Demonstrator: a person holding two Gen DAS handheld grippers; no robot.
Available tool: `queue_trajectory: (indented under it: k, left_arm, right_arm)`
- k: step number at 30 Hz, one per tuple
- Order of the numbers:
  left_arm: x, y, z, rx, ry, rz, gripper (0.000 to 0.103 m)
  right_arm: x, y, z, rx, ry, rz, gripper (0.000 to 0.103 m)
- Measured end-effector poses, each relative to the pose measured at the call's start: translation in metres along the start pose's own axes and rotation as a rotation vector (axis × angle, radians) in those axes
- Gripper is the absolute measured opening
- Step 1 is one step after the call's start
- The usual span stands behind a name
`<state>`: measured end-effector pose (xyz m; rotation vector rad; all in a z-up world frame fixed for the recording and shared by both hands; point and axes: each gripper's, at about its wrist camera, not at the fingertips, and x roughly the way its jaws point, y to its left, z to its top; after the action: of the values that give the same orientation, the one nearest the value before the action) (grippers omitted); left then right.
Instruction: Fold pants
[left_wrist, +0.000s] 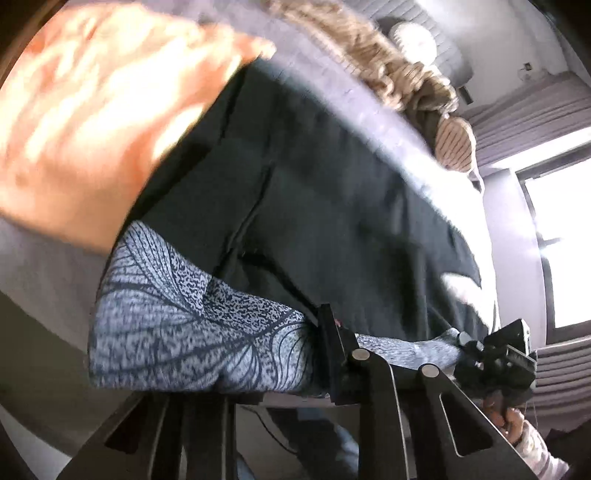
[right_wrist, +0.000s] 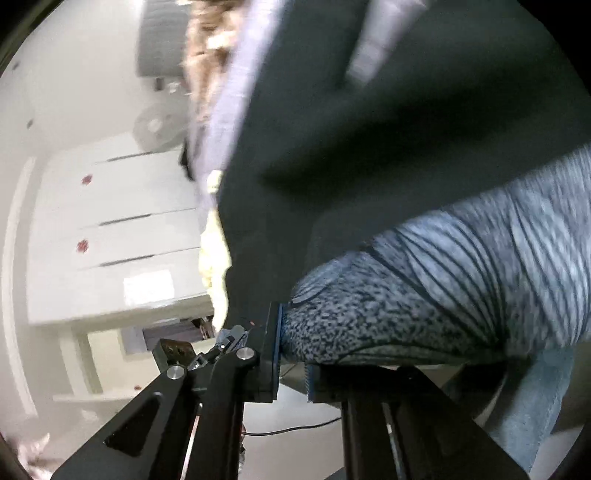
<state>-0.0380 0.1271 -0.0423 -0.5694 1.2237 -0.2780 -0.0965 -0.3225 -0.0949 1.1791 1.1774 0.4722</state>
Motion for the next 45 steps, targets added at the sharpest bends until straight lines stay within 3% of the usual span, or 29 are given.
queue_trajectory:
  k: [4, 6, 8, 9, 10, 11, 14, 17, 20, 21, 22, 23, 25, 28, 32, 36, 38, 42, 45]
  left_arm:
    - [-0.021, -0.036, 0.053, 0.035, -0.108, 0.022, 0.025]
    - [-0.017, -0.048, 0.088, 0.037, -0.152, 0.029, 0.027]
    - [-0.001, -0.056, 0.127, 0.048, -0.2, 0.079, 0.046]
    - [0.009, -0.056, 0.142, 0.055, -0.231, 0.132, 0.074]
    - [0.016, -0.053, 0.153, 0.063, -0.266, 0.183, 0.09]
    - [0.031, -0.051, 0.171, 0.077, -0.311, 0.25, 0.09]
    - [0.075, -0.033, 0.201, 0.042, -0.275, 0.344, 0.09]
    - [0.11, -0.013, 0.21, -0.013, -0.224, 0.452, 0.09]
    - [0.104, -0.01, 0.205, -0.019, -0.232, 0.517, 0.09]
    - [0.1, -0.012, 0.203, -0.02, -0.231, 0.511, 0.09]
    - [0.096, -0.018, 0.203, -0.015, -0.227, 0.509, 0.09]
    - [0.091, -0.028, 0.2, 0.007, -0.221, 0.512, 0.09]
    - [0.084, -0.056, 0.189, 0.082, -0.198, 0.476, 0.09]
    - [0.093, -0.106, 0.167, 0.2, -0.106, 0.369, 0.09]
    - [0.137, -0.182, 0.128, 0.317, 0.063, 0.185, 0.09]
    - [0.186, -0.255, 0.094, 0.41, 0.201, 0.047, 0.09]
    - [0.207, -0.285, 0.082, 0.45, 0.254, -0.013, 0.09]
    - [0.241, -0.321, 0.059, 0.533, 0.342, -0.035, 0.09]
    - [0.26, -0.337, 0.043, 0.562, 0.391, -0.029, 0.09]
  right_arm:
    - [-0.01, 0.062, 0.05, -0.161, 0.034, -0.005, 0.011]
    - [-0.006, 0.097, 0.092, -0.242, 0.06, -0.005, 0.011]
    - [0.002, 0.119, 0.129, -0.298, 0.077, -0.032, 0.011]
    - [0.008, 0.125, 0.146, -0.32, 0.091, -0.057, 0.011]
    - [0.018, 0.131, 0.172, -0.342, 0.109, -0.096, 0.012]
    - [0.028, 0.13, 0.188, -0.349, 0.124, -0.117, 0.013]
    - [0.064, 0.113, 0.239, -0.35, 0.183, -0.193, 0.014]
    - [0.107, 0.085, 0.277, -0.311, 0.213, -0.287, 0.015]
    - [0.129, 0.059, 0.29, -0.226, 0.218, -0.302, 0.016]
    - [0.127, 0.06, 0.291, -0.22, 0.217, -0.297, 0.018]
    - [0.125, 0.063, 0.29, -0.225, 0.224, -0.282, 0.028]
    - [0.116, 0.072, 0.286, -0.246, 0.232, -0.252, 0.05]
    - [0.094, 0.086, 0.277, -0.284, 0.224, -0.227, 0.08]
    - [0.028, 0.098, 0.251, -0.294, 0.17, -0.145, 0.08]
    - [-0.059, 0.067, 0.206, -0.179, 0.092, -0.083, 0.08]
    - [-0.129, 0.017, 0.154, -0.056, -0.017, -0.13, 0.08]
    - [-0.175, -0.014, 0.123, 0.028, -0.116, -0.168, 0.08]
    - [-0.237, -0.059, 0.078, 0.165, -0.277, -0.224, 0.08]
    - [-0.255, -0.084, 0.062, 0.224, -0.332, -0.267, 0.08]
